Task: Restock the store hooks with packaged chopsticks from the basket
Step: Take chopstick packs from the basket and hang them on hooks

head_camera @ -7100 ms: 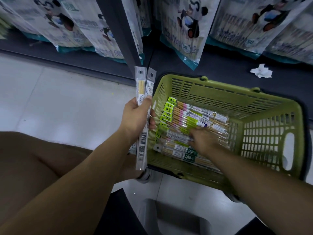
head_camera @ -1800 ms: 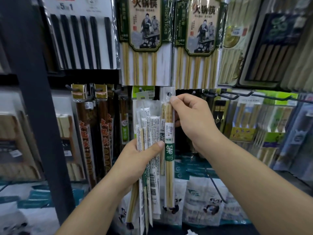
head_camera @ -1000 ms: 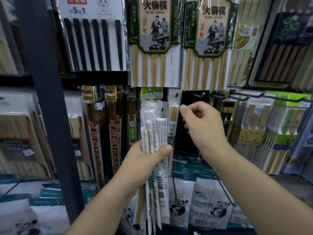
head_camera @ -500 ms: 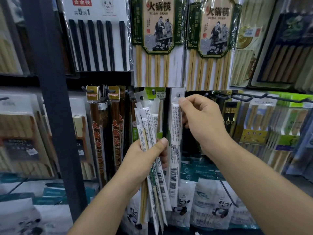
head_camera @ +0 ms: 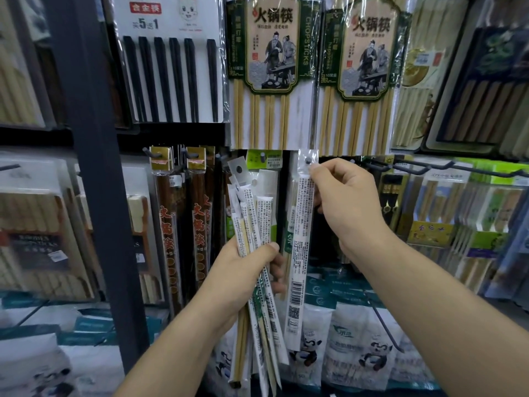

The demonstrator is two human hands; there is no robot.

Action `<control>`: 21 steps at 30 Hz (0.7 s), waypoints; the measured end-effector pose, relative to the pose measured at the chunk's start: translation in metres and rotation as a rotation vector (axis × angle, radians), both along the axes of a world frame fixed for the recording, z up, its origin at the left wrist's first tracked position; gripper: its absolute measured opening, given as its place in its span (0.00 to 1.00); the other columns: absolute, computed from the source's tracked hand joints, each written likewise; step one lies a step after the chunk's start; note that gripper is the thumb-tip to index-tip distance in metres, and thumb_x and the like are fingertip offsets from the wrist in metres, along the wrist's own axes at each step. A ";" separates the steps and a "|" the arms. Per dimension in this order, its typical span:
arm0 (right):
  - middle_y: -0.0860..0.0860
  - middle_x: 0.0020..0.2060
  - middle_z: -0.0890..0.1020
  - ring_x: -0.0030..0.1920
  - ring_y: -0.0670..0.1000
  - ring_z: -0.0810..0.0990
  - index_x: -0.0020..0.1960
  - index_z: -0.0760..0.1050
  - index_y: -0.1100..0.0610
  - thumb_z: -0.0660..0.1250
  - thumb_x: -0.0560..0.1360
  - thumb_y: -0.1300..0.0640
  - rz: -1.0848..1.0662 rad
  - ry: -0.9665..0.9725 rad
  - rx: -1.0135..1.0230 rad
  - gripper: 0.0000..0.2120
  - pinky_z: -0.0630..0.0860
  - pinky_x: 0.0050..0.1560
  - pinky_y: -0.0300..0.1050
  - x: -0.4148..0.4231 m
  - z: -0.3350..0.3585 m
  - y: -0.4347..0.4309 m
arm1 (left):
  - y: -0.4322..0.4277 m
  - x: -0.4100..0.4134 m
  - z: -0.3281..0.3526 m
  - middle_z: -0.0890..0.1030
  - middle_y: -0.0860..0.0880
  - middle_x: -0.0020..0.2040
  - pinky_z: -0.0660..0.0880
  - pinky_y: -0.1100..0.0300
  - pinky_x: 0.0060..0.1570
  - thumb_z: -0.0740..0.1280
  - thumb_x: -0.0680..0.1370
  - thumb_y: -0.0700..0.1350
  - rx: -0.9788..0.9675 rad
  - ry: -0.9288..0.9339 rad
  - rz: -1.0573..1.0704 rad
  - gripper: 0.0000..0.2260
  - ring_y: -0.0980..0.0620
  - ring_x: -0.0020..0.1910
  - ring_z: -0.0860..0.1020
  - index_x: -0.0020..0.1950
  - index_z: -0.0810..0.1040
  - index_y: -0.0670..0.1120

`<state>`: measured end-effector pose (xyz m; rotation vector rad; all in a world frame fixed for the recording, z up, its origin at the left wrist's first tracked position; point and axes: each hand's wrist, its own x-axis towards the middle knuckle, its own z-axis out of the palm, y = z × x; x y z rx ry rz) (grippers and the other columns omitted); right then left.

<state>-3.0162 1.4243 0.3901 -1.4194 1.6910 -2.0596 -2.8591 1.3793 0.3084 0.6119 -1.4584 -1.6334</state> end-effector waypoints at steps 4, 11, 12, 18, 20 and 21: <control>0.48 0.29 0.75 0.31 0.45 0.72 0.40 0.78 0.59 0.67 0.79 0.55 -0.044 0.017 0.052 0.12 0.74 0.33 0.39 -0.003 -0.005 -0.002 | -0.003 0.000 -0.003 0.79 0.46 0.34 0.84 0.49 0.39 0.69 0.80 0.39 0.034 -0.015 0.038 0.05 0.49 0.33 0.81 0.56 0.78 0.42; 0.46 0.34 0.80 0.35 0.44 0.78 0.43 0.78 0.53 0.69 0.79 0.49 -0.155 0.060 0.041 0.09 0.75 0.38 0.38 -0.003 -0.016 0.007 | -0.003 0.000 -0.004 0.81 0.44 0.38 0.83 0.51 0.39 0.69 0.80 0.35 -0.044 0.019 0.015 0.06 0.49 0.36 0.82 0.56 0.81 0.40; 0.44 0.32 0.79 0.34 0.41 0.76 0.43 0.78 0.52 0.69 0.79 0.50 -0.152 0.077 0.028 0.09 0.73 0.36 0.34 -0.001 -0.018 0.010 | -0.002 0.000 -0.003 0.82 0.45 0.39 0.83 0.52 0.39 0.69 0.80 0.35 -0.062 0.024 0.010 0.06 0.49 0.37 0.82 0.56 0.81 0.41; 0.48 0.35 0.81 0.36 0.42 0.77 0.43 0.81 0.49 0.68 0.80 0.53 0.112 0.144 0.040 0.07 0.74 0.36 0.33 0.020 -0.023 0.016 | 0.000 -0.001 -0.003 0.88 0.46 0.48 0.83 0.43 0.51 0.74 0.78 0.39 -0.116 0.010 -0.007 0.06 0.42 0.50 0.86 0.49 0.85 0.50; 0.50 0.34 0.79 0.35 0.44 0.76 0.42 0.81 0.51 0.67 0.81 0.54 0.105 0.131 0.040 0.10 0.74 0.36 0.37 0.019 -0.021 0.015 | 0.000 -0.001 -0.003 0.87 0.44 0.47 0.82 0.41 0.54 0.75 0.77 0.41 -0.112 0.022 -0.006 0.03 0.40 0.51 0.85 0.49 0.84 0.46; 0.51 0.34 0.79 0.35 0.45 0.75 0.42 0.81 0.52 0.66 0.82 0.54 0.102 0.106 0.045 0.11 0.74 0.36 0.40 0.018 -0.019 0.014 | -0.002 -0.001 -0.003 0.87 0.44 0.47 0.81 0.43 0.55 0.76 0.77 0.43 -0.116 0.024 0.014 0.04 0.40 0.52 0.85 0.48 0.83 0.46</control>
